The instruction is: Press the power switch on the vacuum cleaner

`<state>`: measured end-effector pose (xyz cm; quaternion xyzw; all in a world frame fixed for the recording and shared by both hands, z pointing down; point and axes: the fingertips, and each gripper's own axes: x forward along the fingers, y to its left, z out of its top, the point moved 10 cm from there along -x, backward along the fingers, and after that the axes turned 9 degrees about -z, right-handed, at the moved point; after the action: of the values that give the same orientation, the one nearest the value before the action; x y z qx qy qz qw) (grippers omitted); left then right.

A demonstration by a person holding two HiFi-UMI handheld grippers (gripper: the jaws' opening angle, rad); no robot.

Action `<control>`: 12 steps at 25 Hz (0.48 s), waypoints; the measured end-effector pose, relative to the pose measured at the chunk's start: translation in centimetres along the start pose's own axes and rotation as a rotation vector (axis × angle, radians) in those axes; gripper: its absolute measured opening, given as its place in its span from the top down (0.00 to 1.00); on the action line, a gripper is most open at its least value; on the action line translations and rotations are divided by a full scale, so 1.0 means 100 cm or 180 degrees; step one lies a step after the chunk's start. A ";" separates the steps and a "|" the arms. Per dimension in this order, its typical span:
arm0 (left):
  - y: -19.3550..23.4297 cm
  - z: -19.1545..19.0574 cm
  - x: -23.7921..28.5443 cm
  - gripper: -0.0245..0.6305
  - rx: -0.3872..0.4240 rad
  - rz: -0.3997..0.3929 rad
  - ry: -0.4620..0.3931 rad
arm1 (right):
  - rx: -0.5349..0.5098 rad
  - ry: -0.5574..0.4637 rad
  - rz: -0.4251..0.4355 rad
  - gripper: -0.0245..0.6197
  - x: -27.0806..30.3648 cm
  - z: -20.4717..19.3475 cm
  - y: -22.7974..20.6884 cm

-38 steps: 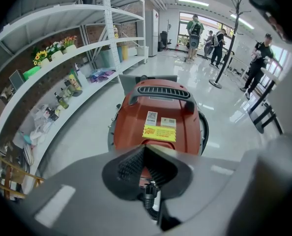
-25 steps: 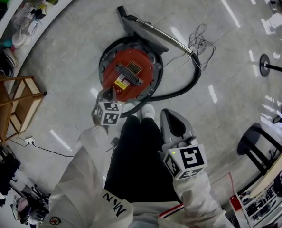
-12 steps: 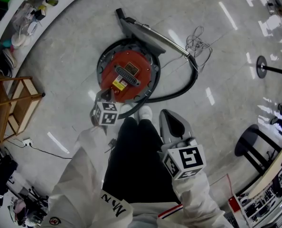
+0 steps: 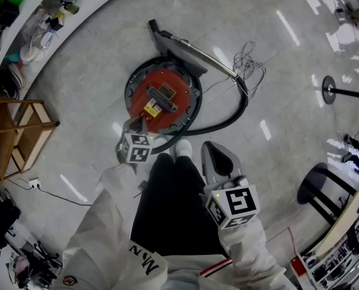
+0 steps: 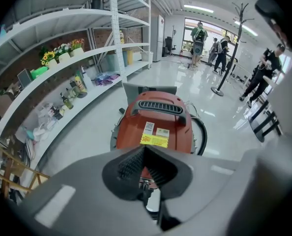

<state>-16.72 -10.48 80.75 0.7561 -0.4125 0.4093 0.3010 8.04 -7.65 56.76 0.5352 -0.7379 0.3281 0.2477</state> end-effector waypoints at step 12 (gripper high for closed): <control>-0.002 0.037 -0.051 0.96 -0.0003 0.0107 -0.0274 | -0.0048 -0.0295 -0.0030 0.96 -0.023 0.033 -0.007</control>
<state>-16.83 -11.34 74.53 0.7658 -0.4380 0.3812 0.2764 9.33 -8.79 53.11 0.5514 -0.7485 0.2963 0.2189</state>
